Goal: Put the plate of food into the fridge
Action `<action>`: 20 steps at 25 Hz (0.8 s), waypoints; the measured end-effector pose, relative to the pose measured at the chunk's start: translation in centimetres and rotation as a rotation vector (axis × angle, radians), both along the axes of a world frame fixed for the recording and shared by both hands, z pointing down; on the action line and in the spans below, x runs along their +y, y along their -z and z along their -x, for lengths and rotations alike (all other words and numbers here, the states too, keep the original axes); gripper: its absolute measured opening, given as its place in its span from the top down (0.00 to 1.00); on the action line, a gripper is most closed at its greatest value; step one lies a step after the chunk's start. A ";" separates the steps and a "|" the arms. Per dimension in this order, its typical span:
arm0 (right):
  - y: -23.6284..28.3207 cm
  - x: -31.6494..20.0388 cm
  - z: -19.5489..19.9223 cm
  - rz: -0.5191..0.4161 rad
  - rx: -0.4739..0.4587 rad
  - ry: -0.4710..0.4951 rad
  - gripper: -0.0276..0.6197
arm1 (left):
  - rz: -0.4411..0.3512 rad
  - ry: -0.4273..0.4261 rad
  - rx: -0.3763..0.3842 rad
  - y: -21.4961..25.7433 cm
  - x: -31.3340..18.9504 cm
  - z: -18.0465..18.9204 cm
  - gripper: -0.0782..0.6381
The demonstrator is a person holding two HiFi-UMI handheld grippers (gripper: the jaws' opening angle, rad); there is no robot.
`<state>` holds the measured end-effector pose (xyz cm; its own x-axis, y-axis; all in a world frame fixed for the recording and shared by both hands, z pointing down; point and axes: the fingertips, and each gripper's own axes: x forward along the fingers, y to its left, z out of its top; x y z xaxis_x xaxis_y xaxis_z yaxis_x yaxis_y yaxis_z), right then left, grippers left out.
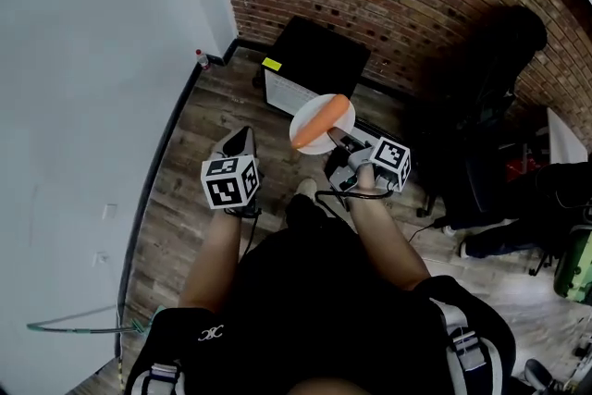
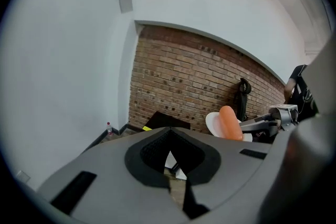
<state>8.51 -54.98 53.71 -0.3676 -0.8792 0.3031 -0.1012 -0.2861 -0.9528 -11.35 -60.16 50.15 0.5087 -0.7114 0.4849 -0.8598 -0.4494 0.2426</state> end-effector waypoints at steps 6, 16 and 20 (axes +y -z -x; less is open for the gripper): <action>1.0 -4.6 -1.3 -0.072 0.028 0.039 0.90 | -0.020 -0.010 -0.025 1.1 -6.7 -2.1 0.90; -1.4 -9.6 -4.3 -0.018 0.001 0.011 0.90 | 0.004 -0.074 -0.045 -0.1 -13.7 -7.5 0.90; -1.2 -11.2 -5.0 -0.025 0.012 -0.024 0.90 | 0.012 -0.135 -0.062 -0.6 -15.6 -9.0 0.90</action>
